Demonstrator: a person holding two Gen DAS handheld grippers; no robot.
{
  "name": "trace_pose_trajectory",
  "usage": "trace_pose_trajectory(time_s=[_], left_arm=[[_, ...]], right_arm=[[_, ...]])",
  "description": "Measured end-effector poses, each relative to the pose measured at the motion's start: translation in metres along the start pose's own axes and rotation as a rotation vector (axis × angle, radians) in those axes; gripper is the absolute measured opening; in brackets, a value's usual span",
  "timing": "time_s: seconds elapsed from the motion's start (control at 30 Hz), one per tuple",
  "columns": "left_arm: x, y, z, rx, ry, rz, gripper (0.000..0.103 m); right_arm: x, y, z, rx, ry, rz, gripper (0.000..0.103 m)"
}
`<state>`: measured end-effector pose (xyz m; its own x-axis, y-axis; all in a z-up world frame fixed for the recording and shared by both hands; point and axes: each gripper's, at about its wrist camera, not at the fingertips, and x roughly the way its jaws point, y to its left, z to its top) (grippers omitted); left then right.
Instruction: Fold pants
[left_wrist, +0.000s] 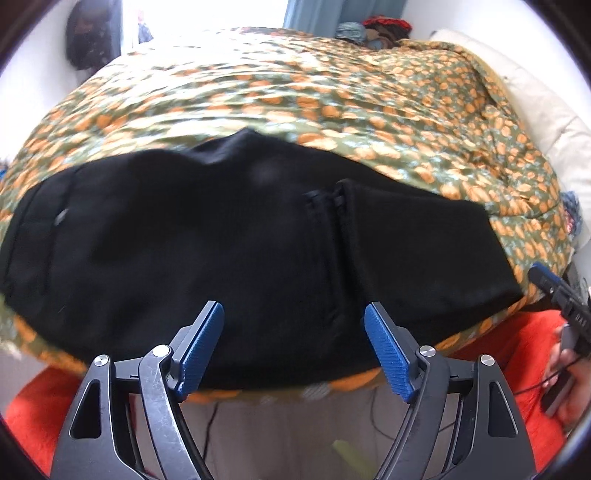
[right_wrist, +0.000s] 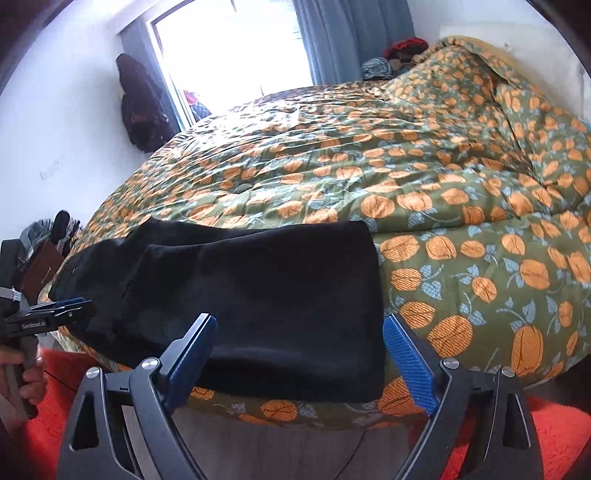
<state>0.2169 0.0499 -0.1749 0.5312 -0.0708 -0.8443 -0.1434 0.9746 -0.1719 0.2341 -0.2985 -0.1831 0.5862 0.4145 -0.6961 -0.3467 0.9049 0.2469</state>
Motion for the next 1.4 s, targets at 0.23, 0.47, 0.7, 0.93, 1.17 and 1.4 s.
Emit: trace_pose_trajectory(time_s=[0.23, 0.47, 0.7, 0.93, 1.17, 1.4], left_arm=[[-0.014, 0.061, -0.02, -0.235, 0.004, -0.035, 0.081], [-0.056, 0.167, -0.024, -0.537, -0.141, -0.034, 0.081], [-0.073, 0.26, -0.042, -0.835, -0.226, -0.023, 0.081], [-0.051, 0.273, -0.047, -0.897, -0.22, -0.072, 0.074], [-0.033, 0.282, -0.042, -0.937, -0.201, -0.048, 0.074], [-0.035, 0.266, -0.027, -0.865, -0.228, -0.018, 0.074]], right_arm=[[0.005, -0.004, -0.002, 0.017, 0.013, 0.014, 0.091], [0.01, -0.003, -0.001, 0.038, 0.024, 0.019, 0.091], [0.017, 0.0, -0.002, 0.026, 0.05, 0.025, 0.091], [0.021, 0.003, -0.004, 0.017, 0.066, 0.031, 0.091], [0.022, -0.003, -0.005, 0.044, 0.071, 0.03, 0.091], [0.022, -0.01, -0.007, 0.073, 0.073, 0.026, 0.091]])
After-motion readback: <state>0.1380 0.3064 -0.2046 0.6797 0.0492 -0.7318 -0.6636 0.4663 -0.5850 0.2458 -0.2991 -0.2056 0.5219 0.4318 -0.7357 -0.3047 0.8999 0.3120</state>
